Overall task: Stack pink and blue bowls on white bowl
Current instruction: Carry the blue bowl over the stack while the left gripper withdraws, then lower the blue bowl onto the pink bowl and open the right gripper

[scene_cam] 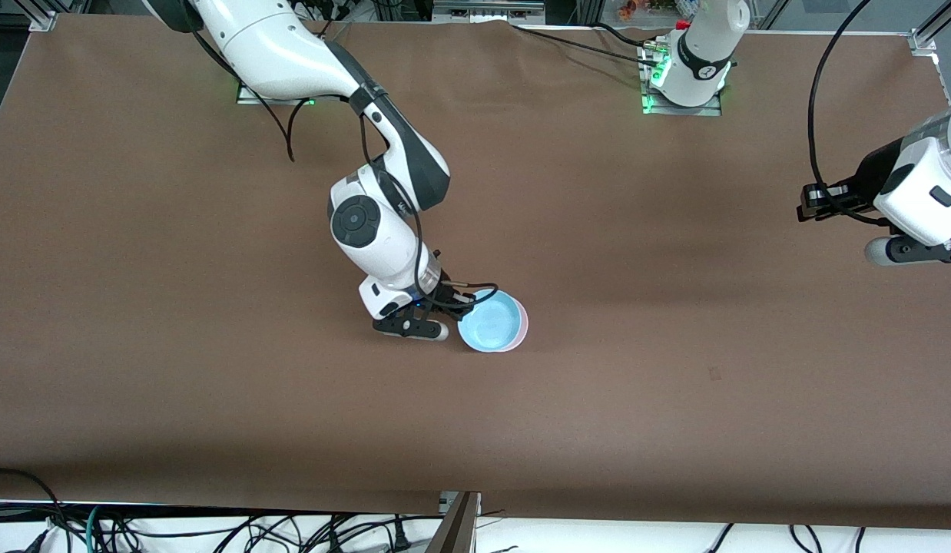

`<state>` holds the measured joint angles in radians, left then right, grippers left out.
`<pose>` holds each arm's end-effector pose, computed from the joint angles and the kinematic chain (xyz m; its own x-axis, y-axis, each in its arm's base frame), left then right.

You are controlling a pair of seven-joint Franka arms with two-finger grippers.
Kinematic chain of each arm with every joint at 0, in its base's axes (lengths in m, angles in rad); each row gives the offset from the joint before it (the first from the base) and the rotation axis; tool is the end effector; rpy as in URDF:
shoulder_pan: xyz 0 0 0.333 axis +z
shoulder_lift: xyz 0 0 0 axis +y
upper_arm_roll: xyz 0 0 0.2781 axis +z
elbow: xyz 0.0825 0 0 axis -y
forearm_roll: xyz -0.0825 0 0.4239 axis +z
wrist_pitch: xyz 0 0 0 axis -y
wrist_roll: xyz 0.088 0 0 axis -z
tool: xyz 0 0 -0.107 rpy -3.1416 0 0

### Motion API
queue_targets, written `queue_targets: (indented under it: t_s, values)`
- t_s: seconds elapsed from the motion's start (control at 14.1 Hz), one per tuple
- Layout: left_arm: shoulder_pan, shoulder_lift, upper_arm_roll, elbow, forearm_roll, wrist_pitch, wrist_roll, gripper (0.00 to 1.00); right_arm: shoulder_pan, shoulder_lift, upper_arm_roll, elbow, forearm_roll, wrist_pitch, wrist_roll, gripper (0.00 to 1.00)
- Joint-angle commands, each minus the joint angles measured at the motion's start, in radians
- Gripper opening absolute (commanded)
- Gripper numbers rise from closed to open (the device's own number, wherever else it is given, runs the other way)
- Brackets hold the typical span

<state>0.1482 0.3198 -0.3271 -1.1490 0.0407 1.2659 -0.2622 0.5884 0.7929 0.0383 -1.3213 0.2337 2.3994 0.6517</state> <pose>0.6362 -0.0739 0.5823 0.9761 0.0948 -0.1953 0.0988 -0.9951 0.0105 0.6314 0.4514 0.2435 0.9771 -0.2008 0.0702 -0.1663 -0.9270 -0.3362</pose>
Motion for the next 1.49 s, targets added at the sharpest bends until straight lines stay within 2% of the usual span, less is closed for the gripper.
queue_targets:
  t_s: [0.0, 0.28, 0.43, 0.57, 0.99, 1.21, 1.28, 1.42]
  values:
    - [-0.003, -0.129, -0.004, -0.187, -0.01, 0.091, 0.024, 0.22, 0.024, 0.037, -0.012, 0.036, -0.034, 0.023, 0.031, 0.0]
    - [-0.001, -0.249, -0.004, -0.377, -0.012, 0.213, 0.026, 0.22, 0.036, 0.058, -0.012, 0.044, -0.056, 0.038, 0.036, 0.0]
    - [-0.001, -0.289, -0.004, -0.432, -0.013, 0.239, 0.04, 0.23, 0.038, 0.065, -0.012, 0.044, -0.066, 0.04, 0.036, 0.0]
    - [0.001, -0.289, -0.003, -0.434, -0.013, 0.239, 0.054, 0.28, 0.039, 0.068, -0.012, 0.044, -0.07, 0.041, 0.036, 0.0]
    - [0.001, -0.289, -0.001, -0.434, -0.013, 0.241, 0.055, 0.29, 0.044, 0.085, -0.012, 0.044, -0.07, 0.058, 0.036, 0.0]
    - [0.001, -0.289, -0.001, -0.434, -0.013, 0.241, 0.055, 0.32, 0.045, 0.092, -0.011, 0.042, -0.105, 0.063, 0.037, 0.0]
    - [0.001, -0.288, -0.001, -0.434, -0.013, 0.242, 0.055, 0.45, 0.05, 0.095, -0.011, 0.044, -0.106, 0.063, 0.037, 0.0]
    - [-0.001, -0.288, -0.003, -0.434, -0.015, 0.25, 0.054, 0.56, 0.05, 0.097, -0.011, 0.044, -0.106, 0.067, 0.037, 0.0]
